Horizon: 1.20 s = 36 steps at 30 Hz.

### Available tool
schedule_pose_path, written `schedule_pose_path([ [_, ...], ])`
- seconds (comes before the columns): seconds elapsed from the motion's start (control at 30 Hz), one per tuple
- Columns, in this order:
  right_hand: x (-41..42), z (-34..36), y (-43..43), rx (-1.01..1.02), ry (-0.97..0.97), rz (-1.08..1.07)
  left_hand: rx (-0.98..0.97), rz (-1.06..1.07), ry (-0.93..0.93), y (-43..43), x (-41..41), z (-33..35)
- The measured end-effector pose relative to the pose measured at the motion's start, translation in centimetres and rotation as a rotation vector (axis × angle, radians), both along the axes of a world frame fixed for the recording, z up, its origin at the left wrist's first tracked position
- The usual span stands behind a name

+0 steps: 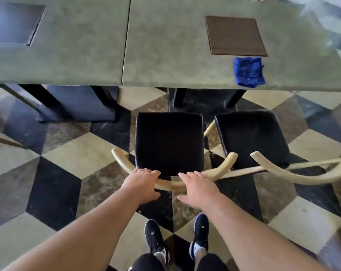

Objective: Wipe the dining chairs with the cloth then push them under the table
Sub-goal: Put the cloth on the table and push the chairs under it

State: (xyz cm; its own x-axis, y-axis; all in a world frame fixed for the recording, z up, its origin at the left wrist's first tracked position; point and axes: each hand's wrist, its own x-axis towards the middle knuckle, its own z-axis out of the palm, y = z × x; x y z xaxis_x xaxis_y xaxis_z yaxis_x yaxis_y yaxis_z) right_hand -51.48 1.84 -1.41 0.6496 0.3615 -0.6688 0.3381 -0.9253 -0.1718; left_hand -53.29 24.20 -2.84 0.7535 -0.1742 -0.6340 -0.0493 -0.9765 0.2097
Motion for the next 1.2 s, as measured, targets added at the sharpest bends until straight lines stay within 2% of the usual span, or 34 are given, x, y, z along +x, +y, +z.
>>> schedule_pose_path([
  [0.27,2.8,-2.7,-1.2,-0.049,0.032,0.059,0.08,-0.163,0.126,-2.2,3.6,-2.9],
  [0.5,5.6,-4.1,-1.5,-0.121,0.184,0.254,0.149,-0.217,0.384,-3.5,5.7,-4.9],
  [0.67,10.0,-1.4,-2.1,-0.07,0.094,0.317,0.193,-0.24,0.27,-3.5,9.2,-2.0],
  [0.87,17.5,2.6,-2.0,-0.027,0.022,0.342,0.159,-0.163,0.188,-2.9,15.7,2.3],
  [1.07,24.5,3.8,0.4,-0.003,-0.024,0.396,0.146,-0.156,0.176,-0.3,22.2,2.4],
  [1.2,28.7,3.0,2.3,0.002,-0.068,0.35,0.152,-0.202,0.141,1.7,27.2,1.7],
])
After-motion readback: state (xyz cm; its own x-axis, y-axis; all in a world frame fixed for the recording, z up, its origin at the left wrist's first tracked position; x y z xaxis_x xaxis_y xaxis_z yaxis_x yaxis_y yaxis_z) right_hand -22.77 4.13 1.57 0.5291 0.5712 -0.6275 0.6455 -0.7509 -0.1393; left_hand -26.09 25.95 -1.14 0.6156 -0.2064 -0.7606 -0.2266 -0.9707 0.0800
